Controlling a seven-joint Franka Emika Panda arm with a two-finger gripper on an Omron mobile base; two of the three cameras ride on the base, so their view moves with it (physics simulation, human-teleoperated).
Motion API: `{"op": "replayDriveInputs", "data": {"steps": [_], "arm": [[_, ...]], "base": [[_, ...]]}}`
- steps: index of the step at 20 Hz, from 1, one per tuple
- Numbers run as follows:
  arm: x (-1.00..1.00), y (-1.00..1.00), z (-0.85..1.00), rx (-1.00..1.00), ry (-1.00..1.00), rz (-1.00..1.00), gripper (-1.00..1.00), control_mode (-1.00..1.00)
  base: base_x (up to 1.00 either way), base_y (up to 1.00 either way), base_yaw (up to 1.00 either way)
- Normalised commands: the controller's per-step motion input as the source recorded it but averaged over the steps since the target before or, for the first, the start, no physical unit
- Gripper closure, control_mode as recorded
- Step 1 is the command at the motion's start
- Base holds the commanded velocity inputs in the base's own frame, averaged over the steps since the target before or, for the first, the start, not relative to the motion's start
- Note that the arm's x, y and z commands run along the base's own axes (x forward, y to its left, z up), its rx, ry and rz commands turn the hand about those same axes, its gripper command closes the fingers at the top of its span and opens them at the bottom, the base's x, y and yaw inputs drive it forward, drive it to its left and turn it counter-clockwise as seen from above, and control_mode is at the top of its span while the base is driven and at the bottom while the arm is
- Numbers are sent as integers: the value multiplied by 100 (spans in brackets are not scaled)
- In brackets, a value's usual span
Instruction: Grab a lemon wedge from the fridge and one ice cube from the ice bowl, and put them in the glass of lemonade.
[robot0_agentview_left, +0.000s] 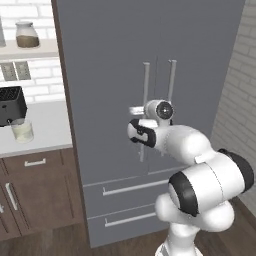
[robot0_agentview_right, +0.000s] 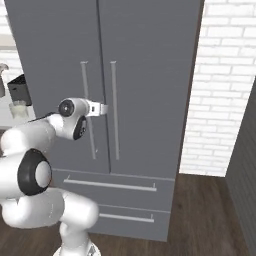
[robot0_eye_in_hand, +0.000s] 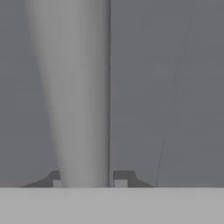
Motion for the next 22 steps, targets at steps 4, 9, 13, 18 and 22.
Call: {"op": "replayDriveInputs", "data": {"steps": [4,9,13,18,22], "arm": [[-64,83,34,-5,41,-7,100,-100],[-98,100,5,-7,22,-10,100,-100],[-100,100,0,-5,12,-11,100,-100],[-100,100,0,-5,7,-9,100,-100],[-94,100,2,-3,0,-8,100,-100]], "base": [[0,0,0],[0,0,0],[0,0,0],[0,0,0],[0,0,0]]}}
